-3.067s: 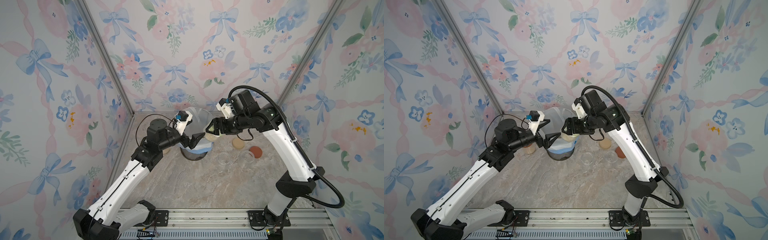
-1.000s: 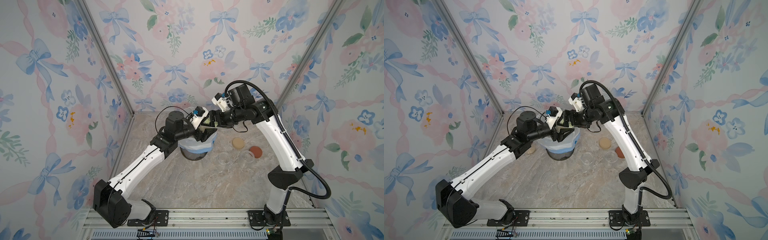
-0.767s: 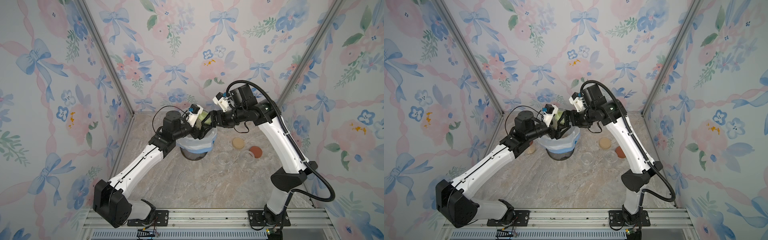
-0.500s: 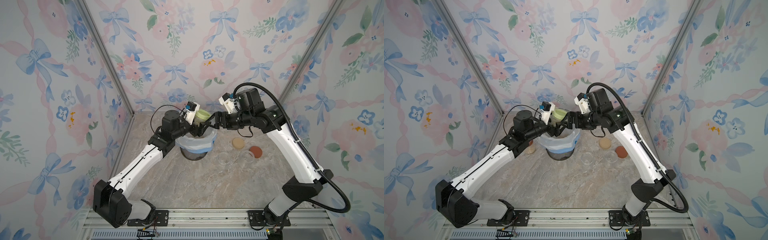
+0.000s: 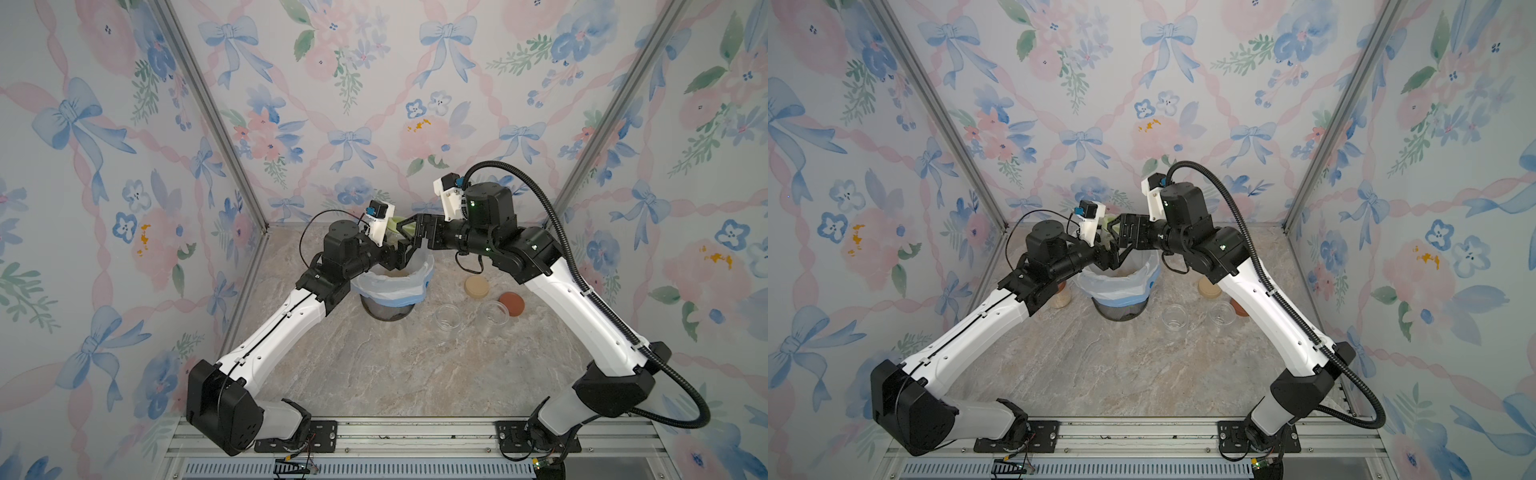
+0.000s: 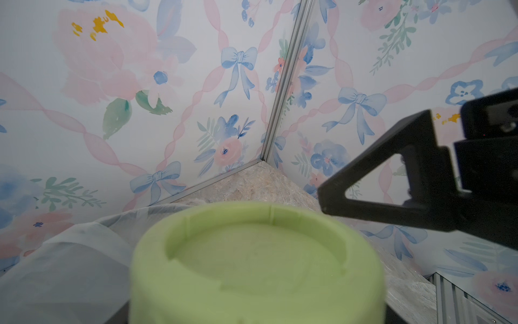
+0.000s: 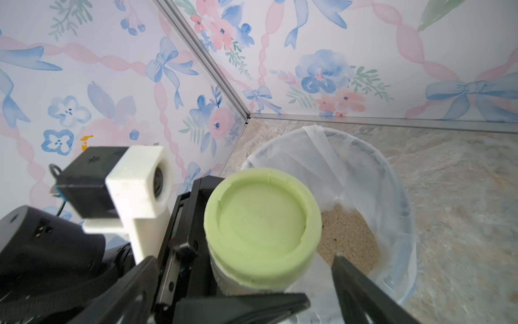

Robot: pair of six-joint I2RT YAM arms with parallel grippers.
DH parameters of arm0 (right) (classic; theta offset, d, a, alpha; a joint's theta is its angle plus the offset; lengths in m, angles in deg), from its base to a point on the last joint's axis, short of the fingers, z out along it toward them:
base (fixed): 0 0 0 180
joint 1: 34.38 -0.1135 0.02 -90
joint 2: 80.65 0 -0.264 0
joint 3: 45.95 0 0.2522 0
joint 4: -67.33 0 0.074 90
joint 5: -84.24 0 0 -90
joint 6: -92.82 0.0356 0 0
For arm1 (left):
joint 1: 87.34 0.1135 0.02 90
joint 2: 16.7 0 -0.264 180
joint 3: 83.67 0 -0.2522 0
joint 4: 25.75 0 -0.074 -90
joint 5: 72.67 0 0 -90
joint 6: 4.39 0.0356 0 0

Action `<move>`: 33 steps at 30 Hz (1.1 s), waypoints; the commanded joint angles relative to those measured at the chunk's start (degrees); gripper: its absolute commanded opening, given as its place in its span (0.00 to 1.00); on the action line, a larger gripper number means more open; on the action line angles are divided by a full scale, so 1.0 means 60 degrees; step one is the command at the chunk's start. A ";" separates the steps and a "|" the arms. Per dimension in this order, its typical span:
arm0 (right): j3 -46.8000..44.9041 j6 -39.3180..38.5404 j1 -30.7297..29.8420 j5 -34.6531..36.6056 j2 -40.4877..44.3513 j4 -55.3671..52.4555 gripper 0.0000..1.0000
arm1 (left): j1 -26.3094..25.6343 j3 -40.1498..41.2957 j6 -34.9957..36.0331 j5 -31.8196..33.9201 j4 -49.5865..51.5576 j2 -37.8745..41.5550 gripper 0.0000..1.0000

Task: Empty moldy rice from jars
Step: Pick up the jar from the center of the board, then unscrew the lid from the jar.

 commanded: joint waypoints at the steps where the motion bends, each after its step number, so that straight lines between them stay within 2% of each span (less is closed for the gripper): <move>1: 0.0500 -0.0388 -0.0068 0.0380 -0.0570 0.0071 0.97 | 0.0029 -0.0036 -0.0211 -0.0051 -0.0714 0.0420 0.00; 15: 0.1153 -0.0444 -0.0076 0.0196 -0.1376 0.0113 1.00 | 0.0038 0.0126 -0.0189 -0.0169 -0.0683 0.0618 0.00; 19: 0.1382 -0.0475 -0.0082 0.0093 -0.1555 -0.0032 0.92 | 0.0036 0.0141 -0.0182 -0.0169 -0.0684 0.0639 0.00; 28: 0.1395 -0.0550 0.0080 -0.0405 -0.1605 -0.0240 0.61 | 0.0048 0.0207 -0.0113 -0.0274 -0.0691 0.0775 0.00; 33: 0.0792 -0.1009 0.0512 -0.1222 -0.1194 0.0032 0.50 | 0.0104 0.0185 -0.0094 -0.1062 -0.0683 0.0861 0.00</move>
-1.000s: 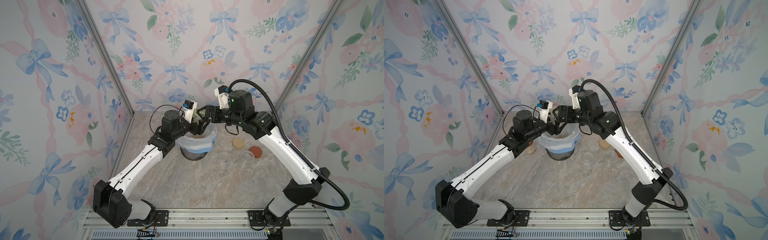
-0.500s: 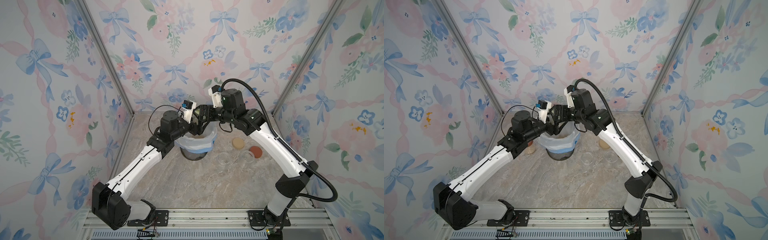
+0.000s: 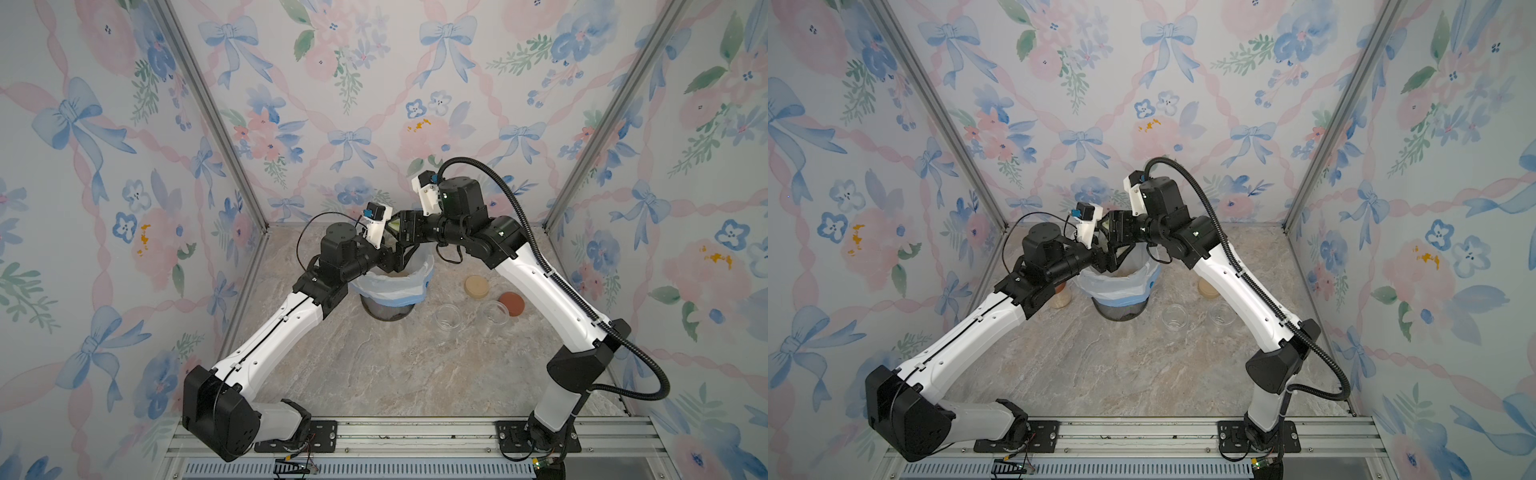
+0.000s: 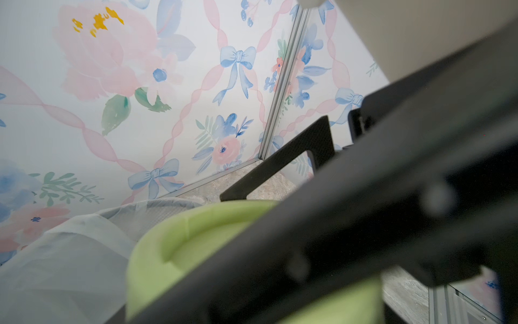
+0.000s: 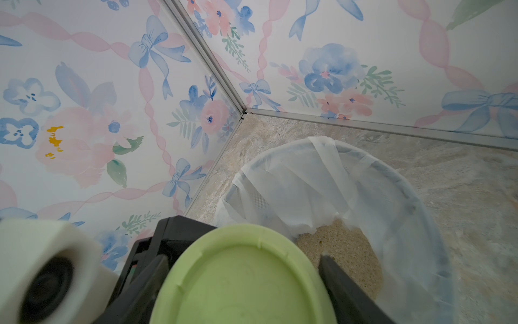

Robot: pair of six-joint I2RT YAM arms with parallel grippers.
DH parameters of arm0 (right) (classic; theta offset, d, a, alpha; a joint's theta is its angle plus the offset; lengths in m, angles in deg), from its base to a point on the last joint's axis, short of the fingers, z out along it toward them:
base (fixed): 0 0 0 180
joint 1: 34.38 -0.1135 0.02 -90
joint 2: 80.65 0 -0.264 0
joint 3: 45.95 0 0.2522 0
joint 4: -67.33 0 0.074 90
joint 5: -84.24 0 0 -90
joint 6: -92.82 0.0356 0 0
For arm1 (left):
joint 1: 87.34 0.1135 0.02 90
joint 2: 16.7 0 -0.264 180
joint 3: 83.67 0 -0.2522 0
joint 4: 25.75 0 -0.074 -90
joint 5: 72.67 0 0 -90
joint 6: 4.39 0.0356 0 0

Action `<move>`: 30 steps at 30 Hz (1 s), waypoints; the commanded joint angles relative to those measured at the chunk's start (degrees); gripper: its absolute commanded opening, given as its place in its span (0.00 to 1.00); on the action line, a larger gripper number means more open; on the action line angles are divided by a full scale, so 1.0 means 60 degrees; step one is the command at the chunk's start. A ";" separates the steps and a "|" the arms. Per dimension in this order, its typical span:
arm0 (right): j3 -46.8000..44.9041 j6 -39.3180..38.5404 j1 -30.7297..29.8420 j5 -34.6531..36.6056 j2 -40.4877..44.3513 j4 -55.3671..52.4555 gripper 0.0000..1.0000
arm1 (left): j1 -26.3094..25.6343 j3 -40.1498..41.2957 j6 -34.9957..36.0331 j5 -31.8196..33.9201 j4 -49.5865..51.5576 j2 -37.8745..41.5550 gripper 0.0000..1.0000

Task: Empty moldy rice from jars
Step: Unscrew the lid from the jar.

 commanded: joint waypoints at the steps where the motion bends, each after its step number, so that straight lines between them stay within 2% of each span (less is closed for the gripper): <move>1: -0.0550 -0.0469 0.0492 -0.0971 0.0418 0.0343 0.49 | 0.0106 -0.0045 -0.0043 -0.1097 -0.0738 0.0607 0.00; 6: -0.2330 -0.0301 0.1361 -0.2694 0.1450 0.2476 0.46 | 0.0256 -0.0016 -0.0197 -0.2387 -0.0738 0.0737 0.00; 9: -0.2728 -0.0217 0.1700 -0.3101 0.1736 0.3177 0.46 | 0.0418 0.0054 -0.0360 -0.2851 -0.0738 0.0827 0.00; 25: -0.2775 0.0058 0.1892 -0.3006 0.1779 0.4719 0.46 | 0.0717 0.0190 -0.0677 -0.3465 -0.0746 0.0814 0.00; 30: -0.2419 -0.0367 0.1690 -0.2611 0.1663 0.4269 0.46 | 0.0714 0.0161 -0.0677 -0.3469 -0.0738 0.0770 0.00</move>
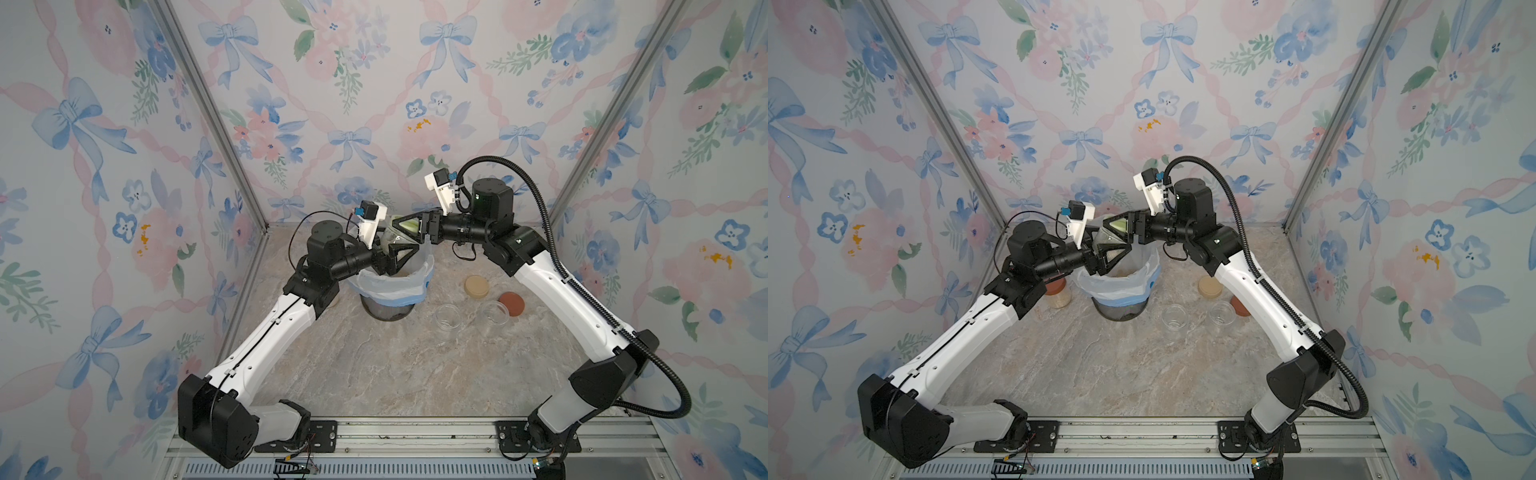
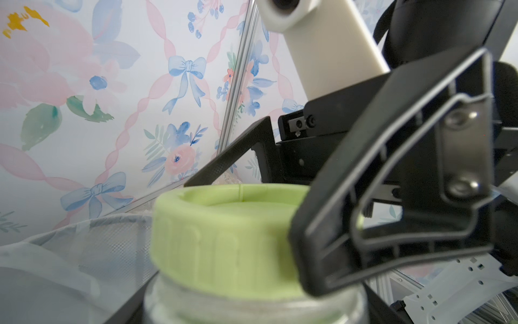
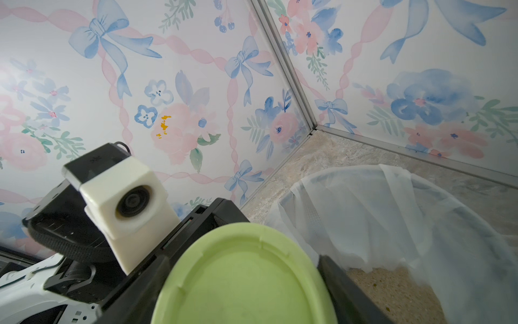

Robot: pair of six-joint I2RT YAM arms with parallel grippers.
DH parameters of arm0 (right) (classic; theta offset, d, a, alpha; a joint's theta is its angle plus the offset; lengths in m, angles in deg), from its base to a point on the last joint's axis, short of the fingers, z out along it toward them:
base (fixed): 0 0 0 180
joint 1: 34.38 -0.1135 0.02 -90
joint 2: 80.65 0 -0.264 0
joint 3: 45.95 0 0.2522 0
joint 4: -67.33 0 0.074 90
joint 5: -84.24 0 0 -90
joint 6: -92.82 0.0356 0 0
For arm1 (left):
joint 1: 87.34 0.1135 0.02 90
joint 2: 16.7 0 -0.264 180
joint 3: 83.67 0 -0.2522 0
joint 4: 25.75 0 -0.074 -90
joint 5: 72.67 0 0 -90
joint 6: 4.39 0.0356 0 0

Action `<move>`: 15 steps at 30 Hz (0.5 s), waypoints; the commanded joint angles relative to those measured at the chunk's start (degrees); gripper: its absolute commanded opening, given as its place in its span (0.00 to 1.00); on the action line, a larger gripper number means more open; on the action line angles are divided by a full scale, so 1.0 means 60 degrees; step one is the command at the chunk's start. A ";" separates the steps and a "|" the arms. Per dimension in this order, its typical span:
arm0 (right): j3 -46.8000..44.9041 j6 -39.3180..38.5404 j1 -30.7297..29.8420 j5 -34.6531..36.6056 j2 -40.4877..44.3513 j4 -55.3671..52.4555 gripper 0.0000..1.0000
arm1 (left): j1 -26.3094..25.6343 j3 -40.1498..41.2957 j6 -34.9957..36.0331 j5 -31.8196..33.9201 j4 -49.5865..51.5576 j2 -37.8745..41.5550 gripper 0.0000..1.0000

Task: Empty moldy rice from jars
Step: Unscrew the lid from the jar.

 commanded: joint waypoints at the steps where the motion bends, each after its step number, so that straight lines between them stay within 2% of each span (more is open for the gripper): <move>1: 0.0544 -0.0353 0.0473 0.1576 0.0183 0.0508 0.46 | 0.0075 0.0008 0.0082 -0.0786 -0.0188 0.0438 0.00; 3: 0.0603 -0.0430 0.0580 0.1723 0.0183 0.0327 0.46 | 0.0081 0.0008 0.0092 -0.0741 -0.0188 0.0438 0.00; 12: 0.1151 0.0699 0.0749 0.1117 -0.0154 0.0900 0.46 | 0.0075 -0.0035 0.0180 -0.0716 -0.0201 0.0332 0.00; 15: 0.1503 0.1068 0.0695 0.0836 -0.0699 0.0951 0.46 | 0.0076 -0.0080 0.0207 -0.0741 -0.0203 0.0276 0.00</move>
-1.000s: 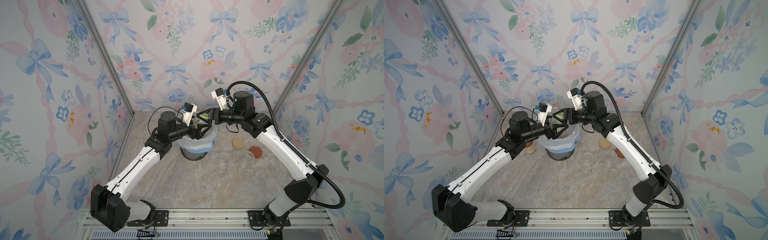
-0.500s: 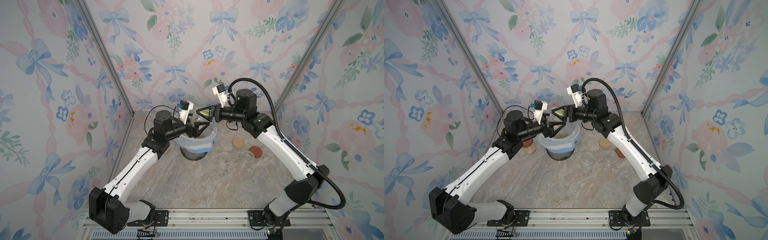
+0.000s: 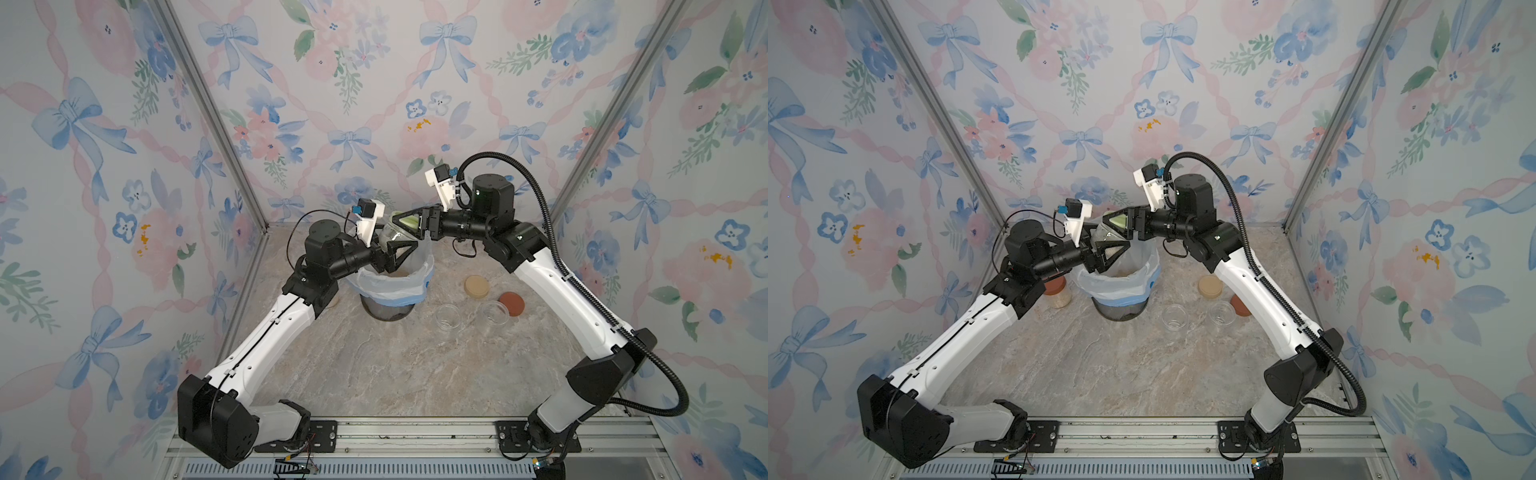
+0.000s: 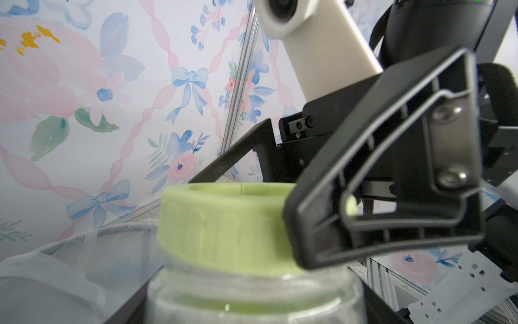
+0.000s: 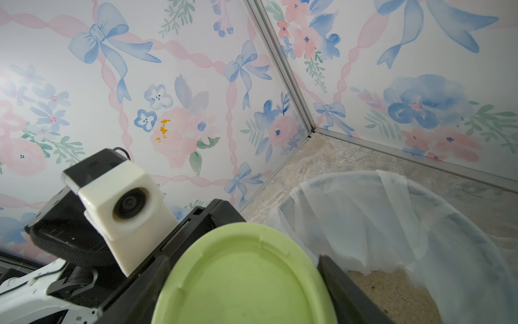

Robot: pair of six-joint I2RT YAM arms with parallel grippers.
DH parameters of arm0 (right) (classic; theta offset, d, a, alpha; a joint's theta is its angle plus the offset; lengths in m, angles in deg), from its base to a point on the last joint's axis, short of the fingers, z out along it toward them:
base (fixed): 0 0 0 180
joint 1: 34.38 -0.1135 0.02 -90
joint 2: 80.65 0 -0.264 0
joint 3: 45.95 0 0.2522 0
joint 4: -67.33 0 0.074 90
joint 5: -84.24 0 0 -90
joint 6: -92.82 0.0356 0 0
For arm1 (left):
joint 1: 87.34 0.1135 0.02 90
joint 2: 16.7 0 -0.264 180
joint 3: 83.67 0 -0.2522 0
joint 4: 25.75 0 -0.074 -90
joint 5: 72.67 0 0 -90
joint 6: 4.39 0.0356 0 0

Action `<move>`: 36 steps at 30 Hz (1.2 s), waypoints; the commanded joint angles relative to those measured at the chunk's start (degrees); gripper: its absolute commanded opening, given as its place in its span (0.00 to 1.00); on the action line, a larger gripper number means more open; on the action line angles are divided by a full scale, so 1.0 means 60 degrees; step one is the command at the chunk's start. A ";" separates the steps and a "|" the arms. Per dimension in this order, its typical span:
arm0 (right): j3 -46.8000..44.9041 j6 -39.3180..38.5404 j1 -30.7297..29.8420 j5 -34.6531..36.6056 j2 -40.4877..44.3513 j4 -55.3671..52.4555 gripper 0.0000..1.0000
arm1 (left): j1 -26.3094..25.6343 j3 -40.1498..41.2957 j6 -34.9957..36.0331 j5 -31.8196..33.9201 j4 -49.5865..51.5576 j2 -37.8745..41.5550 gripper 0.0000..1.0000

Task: Empty moldy rice from jars
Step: Unscrew the lid from the jar, then place the lid at the center of the board.

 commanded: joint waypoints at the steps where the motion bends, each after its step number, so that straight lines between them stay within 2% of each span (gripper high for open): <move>1: 0.0864 0.0919 0.0629 0.0840 -0.0416 0.1269 0.47 | -0.0006 -0.0072 0.0240 -0.0817 0.0123 0.0253 0.00; 6: 0.1369 0.1452 0.0345 0.0414 -0.1007 0.1425 0.47 | -0.0013 -0.0140 0.0285 -0.0805 0.0121 0.0168 0.00; 14: 0.1299 0.2381 0.0209 0.0607 -0.1141 0.2388 0.47 | -0.0019 -0.0190 0.0330 -0.0787 0.0107 0.0087 0.00; 19: 0.1485 0.1748 0.0274 0.0966 -0.1063 0.1639 0.46 | -0.0006 -0.0147 0.0355 -0.0707 0.0090 0.0125 0.00; 25: 0.0948 0.0769 0.0924 0.1707 -0.0639 0.0515 0.44 | -0.0007 -0.0247 0.0373 -0.0548 0.0062 0.0146 0.00; 36: -0.1876 -0.0129 0.2881 0.2823 0.0670 0.0384 0.41 | 0.0011 -0.0178 0.0595 0.0355 -0.0270 0.0576 0.00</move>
